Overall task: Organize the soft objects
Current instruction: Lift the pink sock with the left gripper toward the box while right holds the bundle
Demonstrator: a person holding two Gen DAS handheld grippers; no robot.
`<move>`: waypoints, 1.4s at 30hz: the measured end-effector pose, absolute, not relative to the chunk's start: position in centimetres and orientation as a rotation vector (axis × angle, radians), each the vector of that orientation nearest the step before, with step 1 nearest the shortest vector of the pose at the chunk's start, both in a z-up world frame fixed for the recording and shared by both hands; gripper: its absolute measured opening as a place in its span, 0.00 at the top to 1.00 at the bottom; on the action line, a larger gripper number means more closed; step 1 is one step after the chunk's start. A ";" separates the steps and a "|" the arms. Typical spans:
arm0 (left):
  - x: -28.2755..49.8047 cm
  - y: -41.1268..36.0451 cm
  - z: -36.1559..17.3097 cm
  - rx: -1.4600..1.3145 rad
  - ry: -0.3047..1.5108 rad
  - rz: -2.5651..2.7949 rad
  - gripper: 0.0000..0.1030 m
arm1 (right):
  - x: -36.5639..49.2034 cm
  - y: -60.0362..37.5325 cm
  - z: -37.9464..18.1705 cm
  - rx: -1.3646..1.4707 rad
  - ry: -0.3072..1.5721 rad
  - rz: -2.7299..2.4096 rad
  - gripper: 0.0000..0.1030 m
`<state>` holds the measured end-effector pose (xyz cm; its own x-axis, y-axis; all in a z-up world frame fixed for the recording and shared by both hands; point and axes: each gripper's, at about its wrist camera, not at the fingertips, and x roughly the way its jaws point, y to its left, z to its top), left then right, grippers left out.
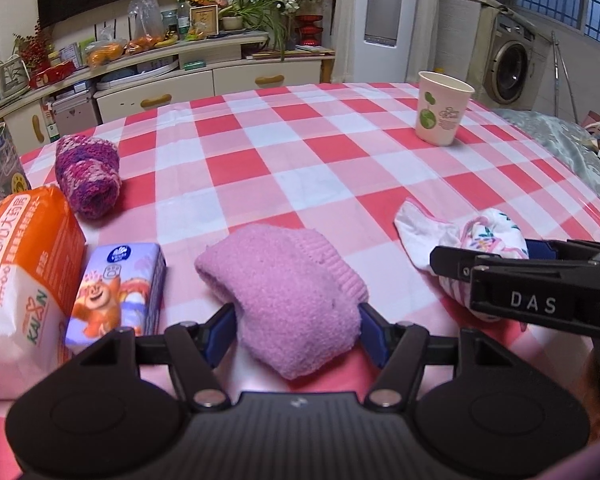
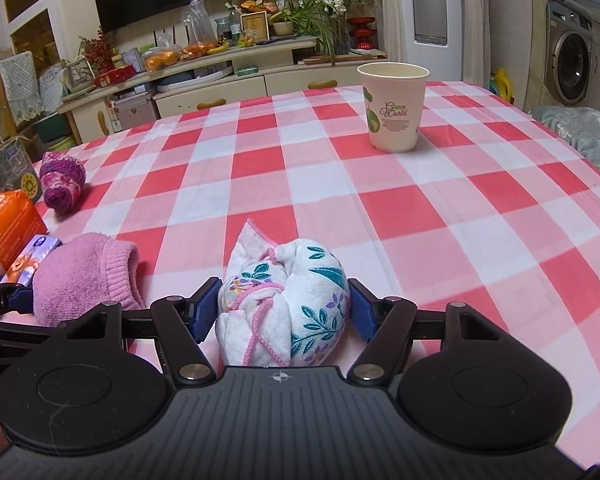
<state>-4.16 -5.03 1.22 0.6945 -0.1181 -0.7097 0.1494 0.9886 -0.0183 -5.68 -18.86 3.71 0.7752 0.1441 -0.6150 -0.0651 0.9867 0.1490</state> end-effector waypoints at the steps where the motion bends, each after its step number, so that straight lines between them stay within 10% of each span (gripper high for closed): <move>1: -4.4 -5.0 1.3 0.044 0.788 -0.155 0.38 | -5.9 -18.8 3.7 0.121 0.676 0.109 0.20; 42: -7.6 3.0 11.7 0.034 0.479 -0.104 0.39 | -8.1 -13.3 9.4 0.143 0.582 0.140 0.22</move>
